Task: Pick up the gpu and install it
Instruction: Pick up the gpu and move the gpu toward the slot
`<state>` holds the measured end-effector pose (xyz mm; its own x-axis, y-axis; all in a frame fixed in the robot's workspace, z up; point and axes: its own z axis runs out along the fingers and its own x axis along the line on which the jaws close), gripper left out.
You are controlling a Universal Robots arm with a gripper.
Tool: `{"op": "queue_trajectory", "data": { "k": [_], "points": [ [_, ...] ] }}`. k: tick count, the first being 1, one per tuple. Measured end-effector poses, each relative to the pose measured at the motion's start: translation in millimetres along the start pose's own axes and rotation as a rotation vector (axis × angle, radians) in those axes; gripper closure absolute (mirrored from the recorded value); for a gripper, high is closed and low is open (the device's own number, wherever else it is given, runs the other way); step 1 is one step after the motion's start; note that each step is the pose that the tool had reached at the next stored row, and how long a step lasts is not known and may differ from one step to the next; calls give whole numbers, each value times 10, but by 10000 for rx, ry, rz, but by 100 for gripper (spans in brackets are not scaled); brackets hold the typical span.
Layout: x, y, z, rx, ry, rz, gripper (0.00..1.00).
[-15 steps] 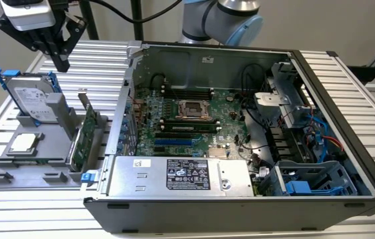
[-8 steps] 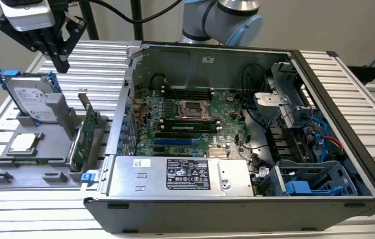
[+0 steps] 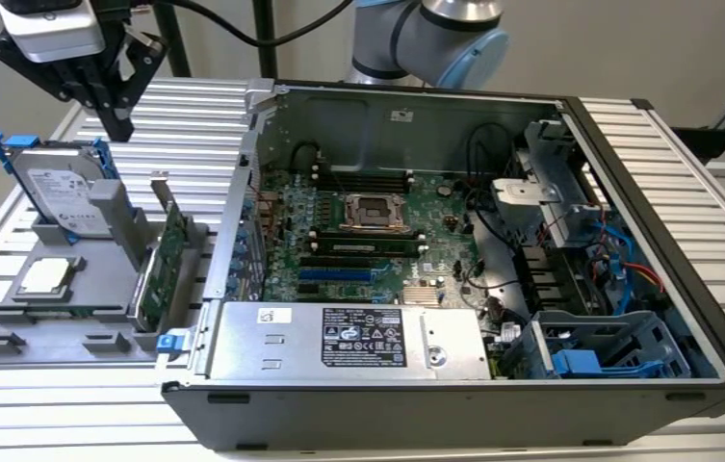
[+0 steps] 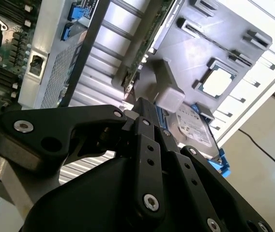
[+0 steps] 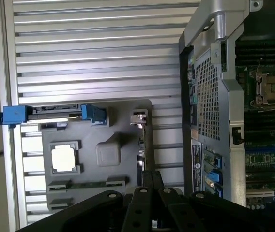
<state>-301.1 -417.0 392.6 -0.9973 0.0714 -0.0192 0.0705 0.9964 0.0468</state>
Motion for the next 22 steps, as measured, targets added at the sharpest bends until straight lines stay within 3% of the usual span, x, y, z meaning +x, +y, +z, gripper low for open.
{"op": "queue_trajectory", "data": {
  "k": [8,22],
  "points": [
    [-5,-70,-3,0,0,0,100],
    [-10,-277,-4,0,3,1,100]
  ]
}}
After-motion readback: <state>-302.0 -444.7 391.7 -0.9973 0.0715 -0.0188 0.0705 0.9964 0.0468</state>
